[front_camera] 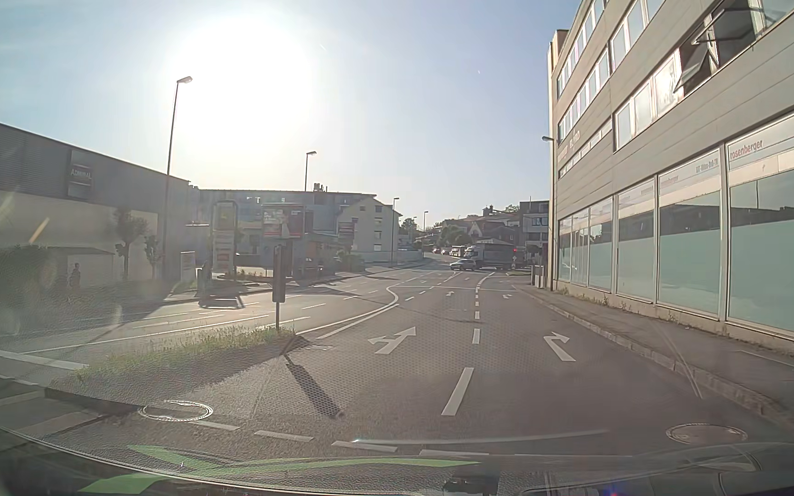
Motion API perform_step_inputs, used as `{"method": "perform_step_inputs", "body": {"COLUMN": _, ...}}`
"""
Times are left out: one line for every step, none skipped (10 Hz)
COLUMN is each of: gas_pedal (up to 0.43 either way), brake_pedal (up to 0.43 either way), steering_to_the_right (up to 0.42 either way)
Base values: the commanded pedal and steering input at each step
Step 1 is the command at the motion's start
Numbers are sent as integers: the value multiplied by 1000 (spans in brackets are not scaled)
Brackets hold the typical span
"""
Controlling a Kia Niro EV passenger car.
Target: Follow the waypoints while adhering to traffic rules and regulations
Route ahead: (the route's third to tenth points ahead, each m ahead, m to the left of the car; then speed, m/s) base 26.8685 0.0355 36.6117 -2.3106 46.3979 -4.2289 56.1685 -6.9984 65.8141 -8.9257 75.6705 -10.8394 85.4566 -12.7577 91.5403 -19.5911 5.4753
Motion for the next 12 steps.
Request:
{"method": "perform_step_inputs", "body": {"gas_pedal": 59, "brake_pedal": 0, "steering_to_the_right": -30}}
{"method": "perform_step_inputs", "body": {"gas_pedal": 59, "brake_pedal": 0, "steering_to_the_right": -28}}
{"method": "perform_step_inputs", "body": {"gas_pedal": 20, "brake_pedal": 0, "steering_to_the_right": -28}}
{"method": "perform_step_inputs", "body": {"gas_pedal": 0, "brake_pedal": 0, "steering_to_the_right": -26}}
{"method": "perform_step_inputs", "body": {"gas_pedal": 0, "brake_pedal": 0, "steering_to_the_right": -13}}
{"method": "perform_step_inputs", "body": {"gas_pedal": 0, "brake_pedal": 0, "steering_to_the_right": -1}}
{"method": "perform_step_inputs", "body": {"gas_pedal": 0, "brake_pedal": 0, "steering_to_the_right": 5}}
{"method": "perform_step_inputs", "body": {"gas_pedal": 0, "brake_pedal": 0, "steering_to_the_right": 10}}
{"method": "perform_step_inputs", "body": {"gas_pedal": 0, "brake_pedal": 0, "steering_to_the_right": 13}}
{"method": "perform_step_inputs", "body": {"gas_pedal": 0, "brake_pedal": 0, "steering_to_the_right": 16}}
{"method": "perform_step_inputs", "body": {"gas_pedal": 0, "brake_pedal": 0, "steering_to_the_right": 18}}
{"method": "perform_step_inputs", "body": {"gas_pedal": 0, "brake_pedal": 0, "steering_to_the_right": 21}}
